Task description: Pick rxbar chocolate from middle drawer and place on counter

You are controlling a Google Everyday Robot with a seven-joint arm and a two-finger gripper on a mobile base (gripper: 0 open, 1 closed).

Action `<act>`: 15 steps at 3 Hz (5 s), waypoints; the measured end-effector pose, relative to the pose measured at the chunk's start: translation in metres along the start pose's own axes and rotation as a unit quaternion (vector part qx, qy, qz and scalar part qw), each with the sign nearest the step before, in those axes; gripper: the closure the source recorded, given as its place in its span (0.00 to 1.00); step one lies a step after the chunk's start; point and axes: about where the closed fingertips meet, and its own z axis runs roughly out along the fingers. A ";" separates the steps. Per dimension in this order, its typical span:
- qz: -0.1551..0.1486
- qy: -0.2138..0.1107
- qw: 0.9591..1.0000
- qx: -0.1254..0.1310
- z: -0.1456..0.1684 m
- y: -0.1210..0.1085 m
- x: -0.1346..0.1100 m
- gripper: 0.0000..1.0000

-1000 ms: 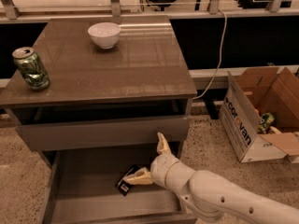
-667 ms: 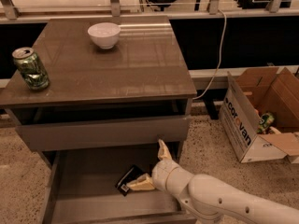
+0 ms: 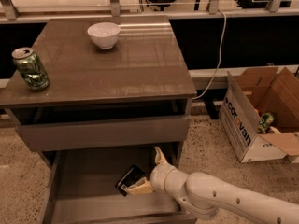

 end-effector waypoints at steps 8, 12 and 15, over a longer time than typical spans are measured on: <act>0.037 0.122 0.991 -0.047 0.132 0.028 0.117 0.00; 0.035 0.132 0.990 -0.044 0.160 0.030 0.134 0.62; 0.034 0.132 0.990 -0.044 0.157 0.029 0.127 1.00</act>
Offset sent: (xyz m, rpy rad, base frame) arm 0.0123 0.0218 -0.1259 -0.1806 0.1263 -0.0006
